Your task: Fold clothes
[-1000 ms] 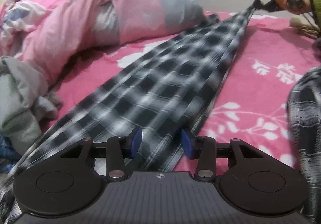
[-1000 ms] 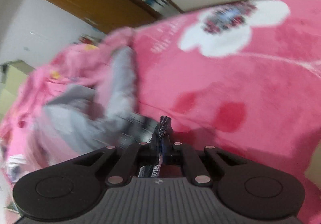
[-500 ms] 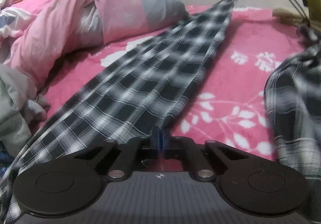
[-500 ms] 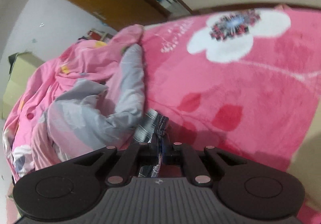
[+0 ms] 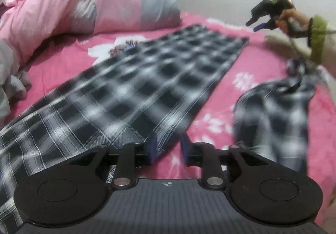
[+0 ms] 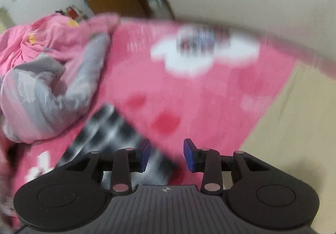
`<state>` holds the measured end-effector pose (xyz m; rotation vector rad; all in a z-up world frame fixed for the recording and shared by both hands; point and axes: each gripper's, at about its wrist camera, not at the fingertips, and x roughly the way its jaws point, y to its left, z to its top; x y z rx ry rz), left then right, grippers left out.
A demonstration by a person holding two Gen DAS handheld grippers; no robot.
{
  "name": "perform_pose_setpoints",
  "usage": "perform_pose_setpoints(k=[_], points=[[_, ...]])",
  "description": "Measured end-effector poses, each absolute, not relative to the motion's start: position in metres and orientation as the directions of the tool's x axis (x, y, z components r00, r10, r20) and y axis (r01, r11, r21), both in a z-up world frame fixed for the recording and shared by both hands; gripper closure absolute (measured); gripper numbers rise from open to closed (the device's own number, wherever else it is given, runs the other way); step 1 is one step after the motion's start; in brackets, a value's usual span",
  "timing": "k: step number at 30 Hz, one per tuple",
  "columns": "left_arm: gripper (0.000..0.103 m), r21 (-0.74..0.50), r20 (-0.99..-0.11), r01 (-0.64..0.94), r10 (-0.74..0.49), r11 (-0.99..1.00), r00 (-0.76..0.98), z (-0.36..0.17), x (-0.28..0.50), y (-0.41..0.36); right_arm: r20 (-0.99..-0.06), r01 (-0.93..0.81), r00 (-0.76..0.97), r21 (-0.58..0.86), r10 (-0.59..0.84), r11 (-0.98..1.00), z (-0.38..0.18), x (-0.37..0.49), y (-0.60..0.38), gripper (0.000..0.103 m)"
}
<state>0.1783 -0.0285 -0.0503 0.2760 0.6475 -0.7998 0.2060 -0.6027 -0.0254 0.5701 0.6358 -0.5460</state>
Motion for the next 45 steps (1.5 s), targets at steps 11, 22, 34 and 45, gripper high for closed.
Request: perform_pose_setpoints(k=[11, 22, 34, 45], points=[[0.074, -0.017, -0.716, 0.613, -0.437, 0.790, 0.544, -0.074, 0.191, -0.033, -0.727, 0.157, 0.685, 0.219, 0.053, 0.963, -0.056, 0.336, -0.473, 0.071], [0.074, -0.050, -0.683, 0.593, -0.461, 0.804, 0.567, -0.077, 0.181, -0.020, -0.755, 0.428, 0.640, 0.195, -0.143, 0.883, -0.106, 0.463, -0.540, 0.103], [0.072, -0.073, -0.653, 0.588, -0.484, 0.805, 0.583, -0.080, 0.179, -0.014, -0.847, 0.170, 0.519, 0.229, 0.111, 0.958, -0.074, 0.325, -0.542, 0.086], [0.070, -0.151, -0.651, 0.541, -0.495, 0.827, 0.575, -0.079, 0.187, -0.009, -0.746, 0.534, 0.514, -0.109, -0.424, 0.838, 0.032, 0.184, -0.615, 0.088]])
